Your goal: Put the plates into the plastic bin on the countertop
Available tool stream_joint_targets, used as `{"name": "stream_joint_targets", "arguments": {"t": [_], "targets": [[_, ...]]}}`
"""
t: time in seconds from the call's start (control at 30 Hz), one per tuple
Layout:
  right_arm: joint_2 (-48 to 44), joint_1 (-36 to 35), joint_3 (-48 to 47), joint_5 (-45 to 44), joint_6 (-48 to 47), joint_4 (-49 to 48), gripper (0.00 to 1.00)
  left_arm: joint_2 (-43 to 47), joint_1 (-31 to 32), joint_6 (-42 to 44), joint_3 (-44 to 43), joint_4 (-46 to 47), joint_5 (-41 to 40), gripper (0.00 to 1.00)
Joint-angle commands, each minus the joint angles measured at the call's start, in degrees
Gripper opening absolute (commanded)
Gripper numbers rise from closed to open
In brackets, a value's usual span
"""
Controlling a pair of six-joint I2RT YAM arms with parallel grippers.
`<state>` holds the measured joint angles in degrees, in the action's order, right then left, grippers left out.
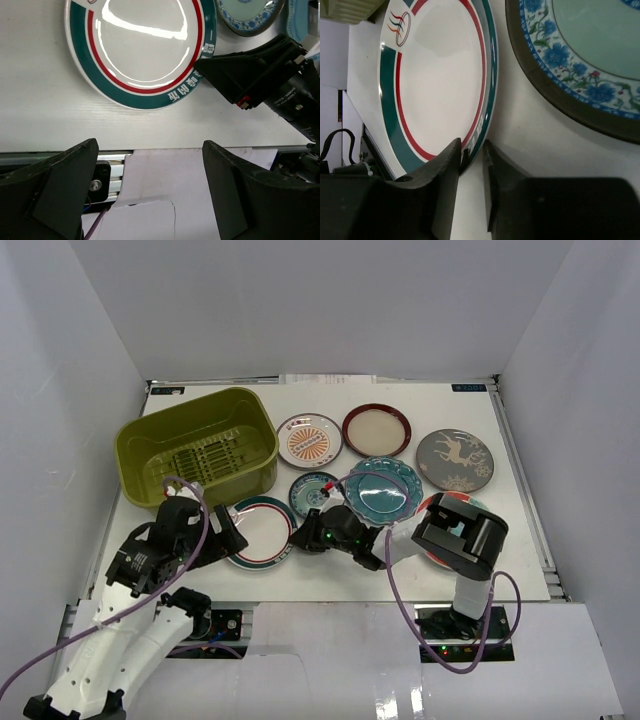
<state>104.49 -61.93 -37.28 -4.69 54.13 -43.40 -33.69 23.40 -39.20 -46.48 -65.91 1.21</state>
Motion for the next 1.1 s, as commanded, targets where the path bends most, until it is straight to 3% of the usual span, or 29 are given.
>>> {"name": "stream_joint_targets", "arguments": {"t": [0.0, 0.03, 0.07, 0.17, 0.3, 0.4, 0.57, 0.67, 0.7, 0.83, 0.9, 0.93, 0.97, 1.07], "targets": [[-1.72, 0.23, 1.14, -4.44, 2.65, -5.2, 0.22, 1.08, 0.24, -3.25, -0.46, -2.82, -4.12, 0.95], [-3.4, 0.23, 4.63, -5.06, 3.0, -6.08, 0.11, 1.0, 0.24, -3.42, 0.07, -2.3, -3.94, 0.95], [-5.33, 0.15, 6.67, -5.24, 3.35, -6.78, 0.08, 0.82, 0.24, -3.69, 0.59, -2.12, -3.94, 0.95], [-16.57, 0.15, 14.85, -3.5, 1.25, -8.11, 0.08, -0.58, 0.24, -2.99, 1.57, -1.07, -4.46, 0.95], [-36.57, 0.84, 20.83, -5.07, -2.53, 1.1, 0.08, -1.9, 0.24, -0.71, 2.62, 4.63, -1.92, 0.95], [-45.3, 3.29, 21.46, -2.45, -4.2, 5.33, 0.08, -3.22, 0.16, 1.05, 5.34, 10.35, 3.96, 0.93], [-50.52, 7.26, 21.11, 4.33, -3.5, 7.1, 0.08, -4.01, 0.24, 2.99, 10.35, 22.04, 17.47, 0.81], [-50.87, 8.05, 20.84, 8.46, -2.72, 7.1, 0.08, -3.84, 0.16, 3.08, 10.71, 25.38, 19.35, 0.66], [-50.61, 8.4, 20.84, 9.6, -2.54, 7.1, 0.08, -3.66, 0.24, 3.08, 11.06, 26.09, 20.48, 0.49], [-50.61, 9.99, 20.75, 12.86, -1.31, 6.92, 0.08, -1.91, 0.16, 2.29, 11.32, 29.16, 22.16, 0.15], [-50.52, 10.69, 20.49, 14.18, -1.04, 6.92, 0.08, -1.38, 0.16, 1.41, 11.58, 31.09, 23.04, 0.09], [-50.52, 10.78, 20.05, 14.53, -0.52, 6.92, 0.08, -1.2, 0.16, 1.15, 11.59, 31.71, 23.22, 0.0], [-50.44, 10.95, 19.79, 15.4, -0.43, 6.92, 0.08, -1.11, 0.24, 0.71, 11.41, 32.24, 22.96, 0.0], [-50.78, 11.48, 19.26, 16.64, 0.27, 7.1, 0.27, -1.02, 0.16, -0.17, 9.66, 35.57, 21.73, 0.0]]}}
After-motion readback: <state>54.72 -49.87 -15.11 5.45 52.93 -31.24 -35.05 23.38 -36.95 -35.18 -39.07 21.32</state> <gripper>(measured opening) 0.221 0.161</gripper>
